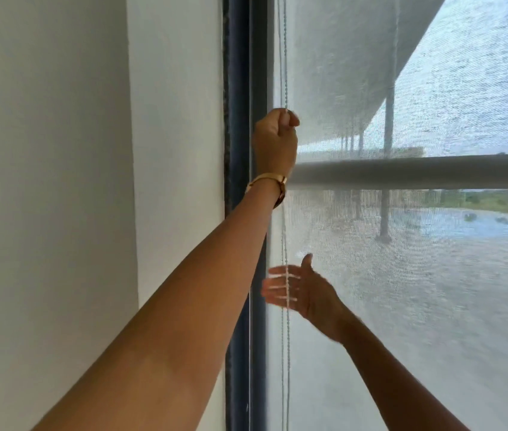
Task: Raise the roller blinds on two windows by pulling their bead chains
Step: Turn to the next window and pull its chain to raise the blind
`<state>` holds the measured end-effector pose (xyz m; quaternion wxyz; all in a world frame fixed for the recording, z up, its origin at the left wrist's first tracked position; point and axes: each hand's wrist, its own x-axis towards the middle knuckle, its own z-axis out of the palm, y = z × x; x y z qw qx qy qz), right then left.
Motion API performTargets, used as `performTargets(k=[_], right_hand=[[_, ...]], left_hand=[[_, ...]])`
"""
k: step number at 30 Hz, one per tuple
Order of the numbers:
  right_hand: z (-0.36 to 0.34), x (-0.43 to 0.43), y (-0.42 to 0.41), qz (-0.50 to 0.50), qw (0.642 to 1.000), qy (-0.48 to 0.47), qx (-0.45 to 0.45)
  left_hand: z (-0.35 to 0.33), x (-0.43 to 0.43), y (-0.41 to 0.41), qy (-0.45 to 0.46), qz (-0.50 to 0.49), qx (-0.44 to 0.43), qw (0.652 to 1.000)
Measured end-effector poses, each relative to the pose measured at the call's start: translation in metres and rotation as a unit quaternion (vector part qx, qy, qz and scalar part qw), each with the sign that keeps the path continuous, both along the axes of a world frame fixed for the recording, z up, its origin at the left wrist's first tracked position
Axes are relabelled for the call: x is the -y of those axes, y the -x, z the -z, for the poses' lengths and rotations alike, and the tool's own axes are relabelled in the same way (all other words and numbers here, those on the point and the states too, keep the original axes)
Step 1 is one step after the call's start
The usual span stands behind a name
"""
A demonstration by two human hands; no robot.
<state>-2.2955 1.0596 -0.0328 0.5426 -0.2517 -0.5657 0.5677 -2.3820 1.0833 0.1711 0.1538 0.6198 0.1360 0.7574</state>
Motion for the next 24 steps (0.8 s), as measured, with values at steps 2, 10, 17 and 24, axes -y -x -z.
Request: performTargets(k=[2,10,17,24], right_hand=[[-0.024,0.0,-0.006,0.046,0.998,-0.028,0.027],[-0.144,-0.007,0.021,0.138,0.968,-0.155,0.14],[-0.199,-0.012,0.066,0.188,0.964,-0.187,0.034],[-0.155,-0.028,0.067,0.246,0.938,-0.239,0.044]], left_hand=[[0.024,-0.01,0.014,0.016,-0.012,-0.017,1.0],[0.132,-0.02,0.031,0.113,0.04,-0.031,0.992],[0.203,-0.018,0.029,0.182,0.033,-0.062,0.981],[0.24,-0.022,0.048,0.246,0.043,-0.126,0.96]])
